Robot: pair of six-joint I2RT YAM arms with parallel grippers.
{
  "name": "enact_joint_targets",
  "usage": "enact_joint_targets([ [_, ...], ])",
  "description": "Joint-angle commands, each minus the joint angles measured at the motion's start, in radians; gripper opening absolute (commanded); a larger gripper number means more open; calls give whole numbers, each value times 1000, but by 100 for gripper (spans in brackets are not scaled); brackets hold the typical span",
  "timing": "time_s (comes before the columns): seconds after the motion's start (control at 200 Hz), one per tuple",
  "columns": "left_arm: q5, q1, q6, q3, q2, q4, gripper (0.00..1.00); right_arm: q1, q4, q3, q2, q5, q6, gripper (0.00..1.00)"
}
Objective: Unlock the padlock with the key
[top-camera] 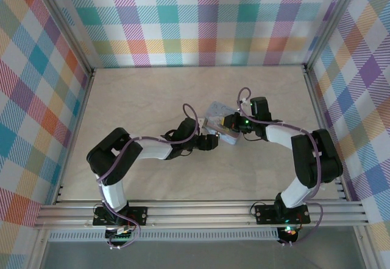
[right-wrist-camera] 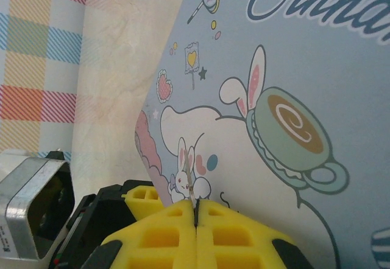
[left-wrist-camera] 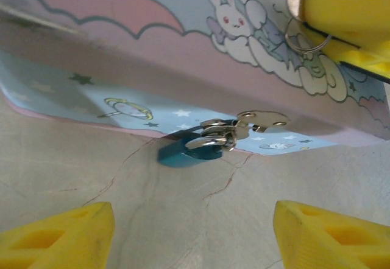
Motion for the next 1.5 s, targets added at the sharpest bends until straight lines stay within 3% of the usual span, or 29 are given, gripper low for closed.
enact_joint_targets([
  [0.0, -20, -16, 61, 29, 15, -1, 70, -4, -77, -4, 18, 28, -23, 0],
  [0.495, -8, -21, 163, 55, 87, 61, 67, -3, -78, -31, 13, 26, -29, 0],
  [0.89, -6, -29, 158, 121, 158, 73, 63, 0, -80, -37, 8, 31, -26, 0],
  [1.495, 3, -50, 72, 118, 190, 121, 45, 9, -72, -39, 7, 32, -20, 0],
])
